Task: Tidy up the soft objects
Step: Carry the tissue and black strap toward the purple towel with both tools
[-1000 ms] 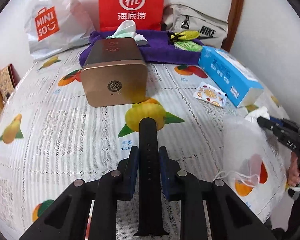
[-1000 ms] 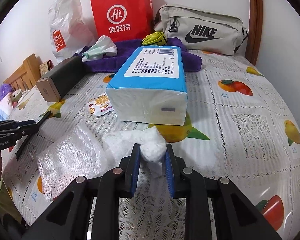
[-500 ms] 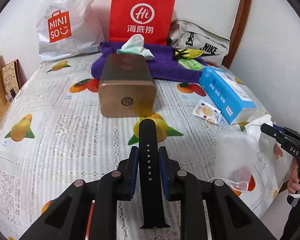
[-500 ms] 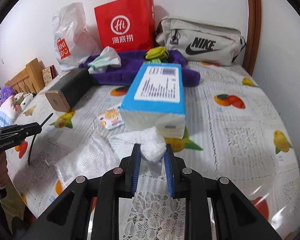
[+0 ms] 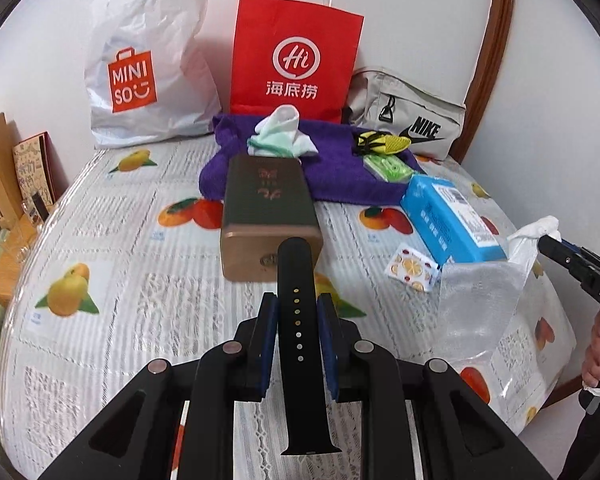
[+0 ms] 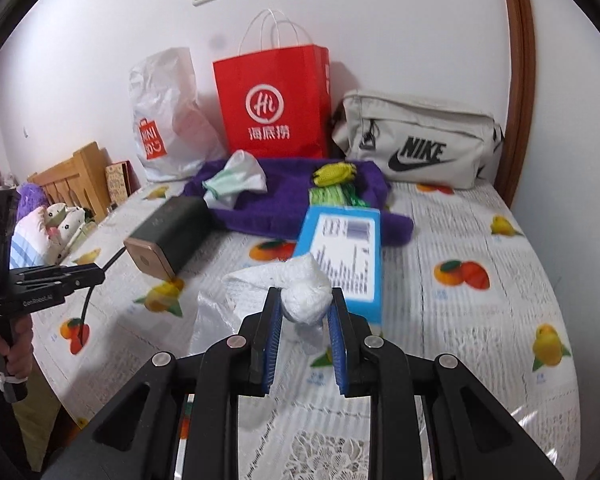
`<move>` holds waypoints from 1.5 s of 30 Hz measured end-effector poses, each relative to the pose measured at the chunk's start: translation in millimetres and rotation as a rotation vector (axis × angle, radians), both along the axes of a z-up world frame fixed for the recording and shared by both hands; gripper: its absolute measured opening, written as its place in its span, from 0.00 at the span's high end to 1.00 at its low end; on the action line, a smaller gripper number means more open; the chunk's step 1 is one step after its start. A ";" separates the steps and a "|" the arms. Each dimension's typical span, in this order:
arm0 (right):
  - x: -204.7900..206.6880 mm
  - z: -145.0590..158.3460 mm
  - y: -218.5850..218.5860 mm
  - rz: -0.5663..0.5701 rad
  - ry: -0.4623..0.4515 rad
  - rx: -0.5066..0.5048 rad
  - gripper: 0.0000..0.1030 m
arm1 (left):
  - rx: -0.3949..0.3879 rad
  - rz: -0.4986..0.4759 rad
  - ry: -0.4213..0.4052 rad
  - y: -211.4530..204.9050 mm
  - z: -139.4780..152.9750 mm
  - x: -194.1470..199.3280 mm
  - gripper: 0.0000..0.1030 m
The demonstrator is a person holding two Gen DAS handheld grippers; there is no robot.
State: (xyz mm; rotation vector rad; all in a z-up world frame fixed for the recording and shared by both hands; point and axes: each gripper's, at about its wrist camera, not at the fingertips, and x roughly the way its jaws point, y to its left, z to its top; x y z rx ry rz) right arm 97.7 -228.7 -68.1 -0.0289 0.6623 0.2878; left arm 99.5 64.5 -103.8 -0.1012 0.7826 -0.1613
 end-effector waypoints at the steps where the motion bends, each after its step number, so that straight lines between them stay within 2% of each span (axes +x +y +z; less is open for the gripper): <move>1: -0.3 3.0 1.2 0.006 -0.007 0.001 0.78 | 0.001 0.000 -0.004 -0.3 2.3 1.2 0.81; 10: 2.6 35.0 9.5 0.055 -0.064 0.030 0.78 | -0.003 -0.008 -0.043 -2.3 23.9 12.0 0.81; 14: 1.6 40.4 11.7 0.079 -0.082 0.044 0.78 | -0.006 -0.011 -0.043 -3.0 26.8 16.7 0.81; 19: -4.7 54.7 16.6 0.120 -0.146 0.063 0.78 | -0.014 -0.009 -0.038 -1.6 25.5 18.7 0.81; 21: -0.8 40.7 22.8 0.150 -0.086 0.060 0.78 | -0.018 -0.010 -0.032 -1.5 23.2 18.9 0.81; 26: 6.8 -30.2 45.3 0.184 0.118 0.013 0.78 | -0.013 -0.011 -0.012 -1.4 14.8 18.5 0.81; 31: 5.1 -76.6 51.1 0.161 0.223 -0.054 0.78 | -0.013 -0.017 0.006 -3.0 6.9 17.6 0.81; 33: 2.6 -82.5 43.0 0.141 0.236 -0.053 0.78 | -0.017 -0.018 0.008 -2.1 5.8 17.3 0.81; 45: 3.7 -74.9 -11.0 -0.005 0.247 -0.028 0.78 | -0.032 0.002 0.023 3.8 2.2 23.9 0.81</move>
